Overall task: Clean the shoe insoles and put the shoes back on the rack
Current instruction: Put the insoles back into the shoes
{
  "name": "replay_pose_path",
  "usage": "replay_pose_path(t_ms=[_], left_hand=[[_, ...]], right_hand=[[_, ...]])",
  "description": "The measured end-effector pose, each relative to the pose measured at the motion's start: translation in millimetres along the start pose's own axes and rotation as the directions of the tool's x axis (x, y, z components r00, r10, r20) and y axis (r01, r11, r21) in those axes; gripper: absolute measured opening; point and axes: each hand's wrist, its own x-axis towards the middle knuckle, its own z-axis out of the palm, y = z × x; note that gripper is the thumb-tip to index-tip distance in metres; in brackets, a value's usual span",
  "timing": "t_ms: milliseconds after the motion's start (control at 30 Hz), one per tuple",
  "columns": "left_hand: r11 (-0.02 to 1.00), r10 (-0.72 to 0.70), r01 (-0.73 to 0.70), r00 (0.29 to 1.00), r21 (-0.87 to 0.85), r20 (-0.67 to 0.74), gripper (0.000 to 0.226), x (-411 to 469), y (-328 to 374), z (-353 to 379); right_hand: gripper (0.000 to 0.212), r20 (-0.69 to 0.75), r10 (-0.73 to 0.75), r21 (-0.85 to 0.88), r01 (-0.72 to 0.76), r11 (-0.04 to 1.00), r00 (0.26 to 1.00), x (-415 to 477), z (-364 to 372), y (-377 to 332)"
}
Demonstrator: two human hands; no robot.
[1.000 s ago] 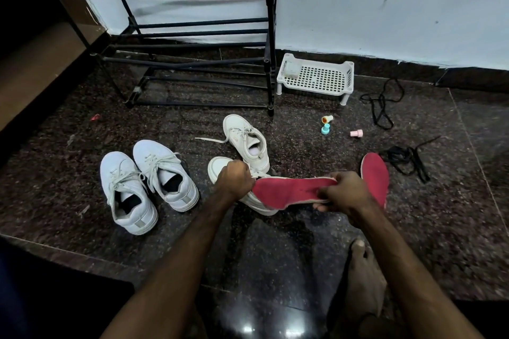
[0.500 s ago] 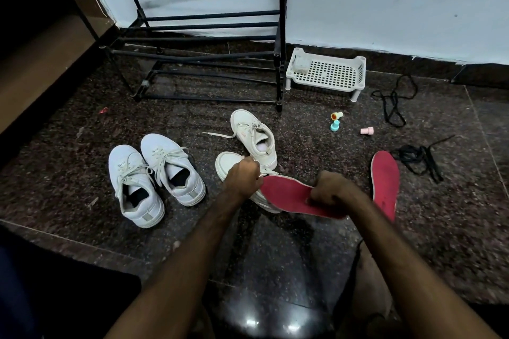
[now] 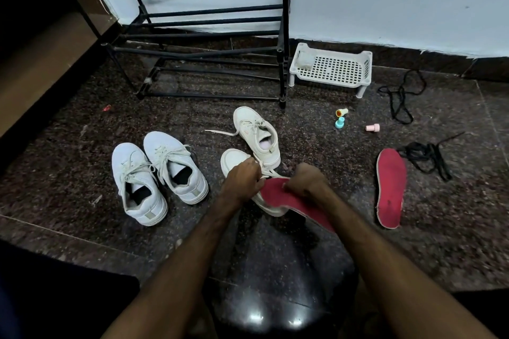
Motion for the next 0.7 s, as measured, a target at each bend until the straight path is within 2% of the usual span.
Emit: replay_pose_path(t_ms=[100,167,233,300,333,367,433,500,600,700], left_hand=[[1.0,0.01,-0.01,1.0,-0.015,-0.012,0.017,-1.7,-1.5,1.3],[0.999,0.015,-0.015,1.0,-0.031,-0.022,0.016,-2.6,-3.7,2.8],[0.999,0.014,-0.015,1.0,-0.038,-0.027,0.015,-2.5,-5.1,2.9],[0.999,0.016,-0.017,1.0,-0.037,-0.02,0.015,-1.0,-4.8,1.9],[0.999,0.02,-0.02,1.0,-0.035,-0.015,0.015,0.0,-4.3,1.4],[0.999,0.023,-0.023,1.0,-0.032,-0.009,0.015,1.0,-3.6,1.2],[0.999,0.028,-0.028,1.0,-0.027,-0.002,0.015,1.7,-3.3,1.8],[0.999,0.029,-0.029,1.0,-0.032,-0.007,0.015,1.5,-3.4,2.6],[0.999,0.041,-0.041,0.999,-0.035,-0.004,0.015,1.0,-4.9,3.1],[0.998,0.05,-0.05,0.999,-0.038,-0.002,0.016,0.2,-5.0,3.8]], right_hand=[[0.036,-0.143,0.061,0.092,-0.048,0.995,0.988,0.1,16.6,-3.9],[0.038,-0.146,0.134,0.223,-0.1,0.97,0.98,-0.2,25.0,-3.9],[0.042,-0.094,0.235,0.424,-0.175,0.889,0.967,3.4,32.0,1.8],[0.046,0.046,0.29,0.657,-0.248,0.712,0.956,8.2,34.4,8.2],[0.047,0.099,0.299,0.707,-0.278,0.65,0.949,11.9,37.7,11.2],[0.046,0.095,0.307,0.714,-0.28,0.642,0.947,13.9,40.4,12.3],[0.039,-0.019,0.286,0.557,-0.228,0.799,0.958,14.8,41.9,12.7],[0.037,-0.096,0.229,0.403,-0.173,0.899,0.969,8.9,36.3,6.5],[0.035,-0.1,0.111,0.222,-0.087,0.971,0.989,8.7,25.6,-1.1],[0.034,-0.078,-0.008,0.066,0.013,0.998,0.997,12.0,22.9,-9.4]])
